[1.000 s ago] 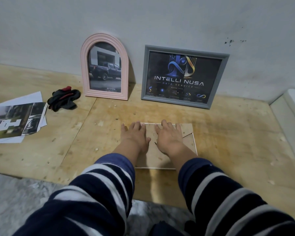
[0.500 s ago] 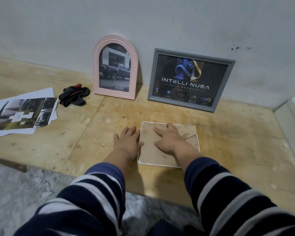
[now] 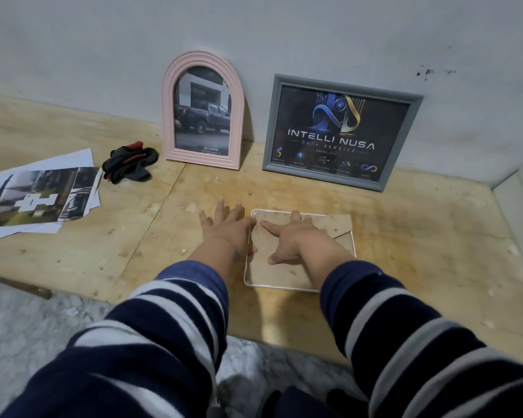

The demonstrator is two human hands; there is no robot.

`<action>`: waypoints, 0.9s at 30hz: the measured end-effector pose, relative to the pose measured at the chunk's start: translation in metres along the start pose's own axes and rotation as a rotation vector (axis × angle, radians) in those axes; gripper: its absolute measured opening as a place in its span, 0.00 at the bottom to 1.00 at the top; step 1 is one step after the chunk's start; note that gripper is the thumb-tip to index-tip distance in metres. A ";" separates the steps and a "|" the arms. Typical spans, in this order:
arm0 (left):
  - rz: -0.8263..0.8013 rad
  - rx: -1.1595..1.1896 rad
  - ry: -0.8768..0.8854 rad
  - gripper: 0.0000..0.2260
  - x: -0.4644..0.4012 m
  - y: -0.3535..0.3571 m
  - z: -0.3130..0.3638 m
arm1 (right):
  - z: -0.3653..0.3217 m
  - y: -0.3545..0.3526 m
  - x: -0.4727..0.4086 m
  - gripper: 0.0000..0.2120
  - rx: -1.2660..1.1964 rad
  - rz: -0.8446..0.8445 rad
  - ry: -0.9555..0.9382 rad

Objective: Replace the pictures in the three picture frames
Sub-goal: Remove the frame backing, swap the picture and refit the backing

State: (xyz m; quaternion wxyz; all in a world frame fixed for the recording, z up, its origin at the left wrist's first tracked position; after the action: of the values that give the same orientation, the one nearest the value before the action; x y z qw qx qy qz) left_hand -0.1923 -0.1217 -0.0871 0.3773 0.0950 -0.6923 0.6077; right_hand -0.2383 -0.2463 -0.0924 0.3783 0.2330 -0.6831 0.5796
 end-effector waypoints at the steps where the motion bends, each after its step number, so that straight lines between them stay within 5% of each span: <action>1: -0.003 -0.021 0.003 0.32 -0.001 -0.002 0.001 | 0.000 -0.001 -0.001 0.44 0.018 0.007 0.000; 9: -0.021 -0.068 0.025 0.33 -0.010 -0.002 0.008 | 0.000 -0.005 -0.008 0.44 0.093 0.098 -0.015; 15: -0.023 0.079 -0.028 0.38 -0.006 0.004 0.008 | 0.008 0.006 -0.007 0.44 -0.068 0.098 -0.034; 22: 0.009 0.162 -0.051 0.31 0.003 0.017 0.007 | 0.027 0.050 0.026 0.30 -0.010 0.511 -0.141; 27: 0.000 0.131 -0.048 0.35 0.007 0.020 0.015 | 0.020 0.077 0.047 0.14 -0.092 0.808 -0.418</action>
State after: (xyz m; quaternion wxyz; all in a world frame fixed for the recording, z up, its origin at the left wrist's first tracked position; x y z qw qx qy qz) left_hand -0.2150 -0.1281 -0.0971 0.3537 0.1340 -0.6598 0.6493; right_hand -0.3296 -0.2436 -0.1038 -0.0139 0.0428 -0.8061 0.5901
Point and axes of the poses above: each hand's wrist, its own x-axis away from the middle knuckle, its own y-axis out of the palm, z = x × y, the point moved 7 cm from there along -x, towards the middle knuckle, and after that the axes turned 12 degrees about -z, right-handed, at the moved point
